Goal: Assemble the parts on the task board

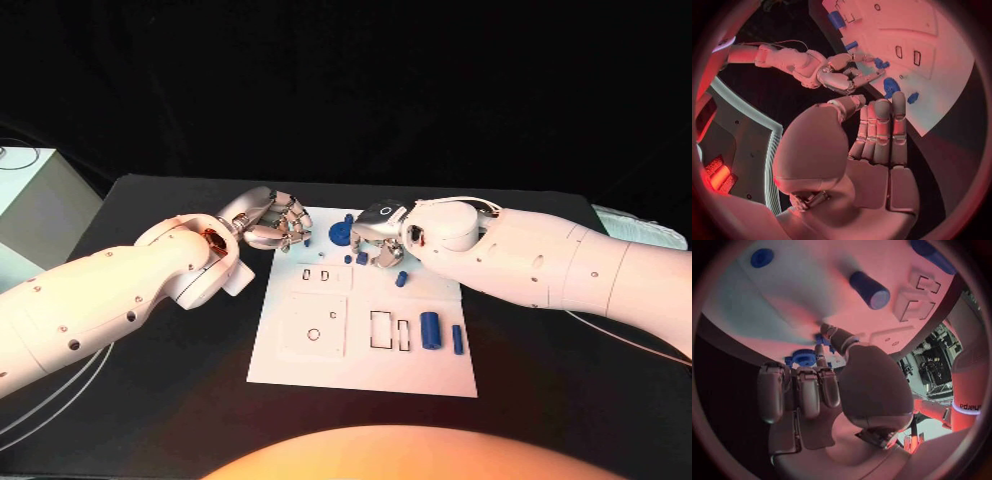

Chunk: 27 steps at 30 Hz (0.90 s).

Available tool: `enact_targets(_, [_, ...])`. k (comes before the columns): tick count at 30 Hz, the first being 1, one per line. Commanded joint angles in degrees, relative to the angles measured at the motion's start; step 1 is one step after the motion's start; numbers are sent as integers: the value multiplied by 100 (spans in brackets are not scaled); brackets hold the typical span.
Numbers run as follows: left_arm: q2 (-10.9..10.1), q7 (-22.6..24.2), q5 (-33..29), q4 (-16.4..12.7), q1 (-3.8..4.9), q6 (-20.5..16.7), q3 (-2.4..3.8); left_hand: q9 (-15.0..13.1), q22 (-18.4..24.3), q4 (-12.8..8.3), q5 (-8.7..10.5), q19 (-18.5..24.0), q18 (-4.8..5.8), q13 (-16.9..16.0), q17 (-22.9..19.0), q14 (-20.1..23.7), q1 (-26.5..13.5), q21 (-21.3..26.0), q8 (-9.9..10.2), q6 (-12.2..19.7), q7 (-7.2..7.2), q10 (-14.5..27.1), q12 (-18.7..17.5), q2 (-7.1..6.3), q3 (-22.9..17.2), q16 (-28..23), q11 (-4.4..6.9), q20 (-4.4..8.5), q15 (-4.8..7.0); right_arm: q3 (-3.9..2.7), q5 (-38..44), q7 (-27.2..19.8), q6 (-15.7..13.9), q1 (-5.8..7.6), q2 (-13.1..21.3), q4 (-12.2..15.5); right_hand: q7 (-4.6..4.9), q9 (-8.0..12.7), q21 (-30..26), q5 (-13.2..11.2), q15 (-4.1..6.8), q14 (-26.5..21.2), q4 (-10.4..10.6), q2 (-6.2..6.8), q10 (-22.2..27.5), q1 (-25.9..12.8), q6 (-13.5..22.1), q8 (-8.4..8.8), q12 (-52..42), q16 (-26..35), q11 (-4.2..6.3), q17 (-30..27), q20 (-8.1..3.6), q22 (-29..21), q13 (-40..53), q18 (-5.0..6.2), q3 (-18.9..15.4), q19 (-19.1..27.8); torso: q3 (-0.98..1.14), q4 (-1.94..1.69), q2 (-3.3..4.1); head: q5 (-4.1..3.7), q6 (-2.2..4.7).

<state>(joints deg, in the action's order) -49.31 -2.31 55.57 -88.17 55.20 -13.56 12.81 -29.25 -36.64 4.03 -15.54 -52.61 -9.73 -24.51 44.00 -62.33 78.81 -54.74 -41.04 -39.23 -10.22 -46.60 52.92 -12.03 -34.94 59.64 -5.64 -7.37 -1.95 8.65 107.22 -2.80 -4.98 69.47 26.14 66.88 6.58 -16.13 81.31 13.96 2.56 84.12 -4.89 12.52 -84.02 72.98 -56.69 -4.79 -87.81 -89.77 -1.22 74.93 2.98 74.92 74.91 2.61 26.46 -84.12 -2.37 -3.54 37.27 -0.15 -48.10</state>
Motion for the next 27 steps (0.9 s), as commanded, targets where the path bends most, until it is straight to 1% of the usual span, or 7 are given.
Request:
enact_targets(1, [1,-8,-38,-19,1,-6,6,12,10,2,5,39,-75,14,-15,20,-20,42,32,5,-32,-2,-33,58,24,-31,-37,-4,0,2,22,-32,59,-12,-19,-5,-12,-10,24,-31,-33,588,19,-37,-482,-44,-50,-31,-21,-23,-35,1507,42,638,1334,-40,-15,-166,-5,2,-7,-1,-3])
enact_targets(7, [-3,-38,-38,-25,2,15,7,12,10,2,5,39,-75,14,-15,20,-20,42,32,5,-32,-2,-33,58,24,-31,-37,-4,0,3,13,-29,15,-39,-48,-29,-9,-17,27,-31,-38,588,50,-65,-482,-67,-71,-39,-21,-23,-42,1507,53,643,1334,-40,-18,-166,0,-4,2,9,-12])
enact_targets(10, [-7,-50,-38,-27,2,19,8,16,12,4,3,38,-76,20,-19,20,-16,45,31,3,-33,-3,-32,68,25,-31,-38,-6,-2,4,10,-35,-15,-45,-57,-24,-9,-17,27,-31,-38,588,50,-65,-482,-67,-71,-39,-21,-23,-42,1507,53,643,1334,-40,-18,-166,-7,1,-3,13,-23])
enact_targets(13, [-8,-64,-38,-28,2,26,8,16,12,4,3,38,-76,20,-19,20,-16,45,31,3,-33,-3,-32,68,25,-31,-38,-6,-2,4,-10,-47,-32,-48,-59,-10,-5,-23,41,-31,-43,588,75,-84,-488,-85,-90,-48,-30,-23,-49,1507,62,659,1343,-43,-19,-172,-9,2,-1,12,-26])
enact_targets(15, [-8,-79,-38,-27,2,35,8,17,13,5,3,38,-76,21,-21,20,-14,45,31,2,-34,-3,-32,71,24,-30,-38,-6,-2,4,-22,-50,-32,-49,-54,8,-5,-24,49,-32,-44,588,81,-88,-492,-90,-96,-50,-36,-23,-50,1507,65,667,1349,-45,-20,-176,-8,2,-2,16,-31])
enact_targets(24, [-5,-124,-38,-17,2,62,9,24,16,8,-1,36,-77,31,-28,19,-5,49,29,-2,-35,-2,-31,91,23,-30,-40,-9,-4,4,-36,-48,-26,-53,-53,1,5,-84,87,-29,-64,588,151,-155,-501,-109,-321,-159,-50,-23,-69,1507,96,715,1364,-52,1,-191,-6,1,-6,14,-41])
enact_targets(27, [-3,-139,-38,-15,2,76,9,24,16,8,-1,36,-77,31,-28,19,-5,49,29,-2,-35,-2,-31,91,23,-30,-40,-9,-4,4,-41,-55,-36,-58,-59,8,-17,-121,109,-31,-59,588,186,-182,-511,-124,-461,-232,-66,-23,-56,1507,100,742,1379,-56,8,-200,-4,4,-5,18,-44])
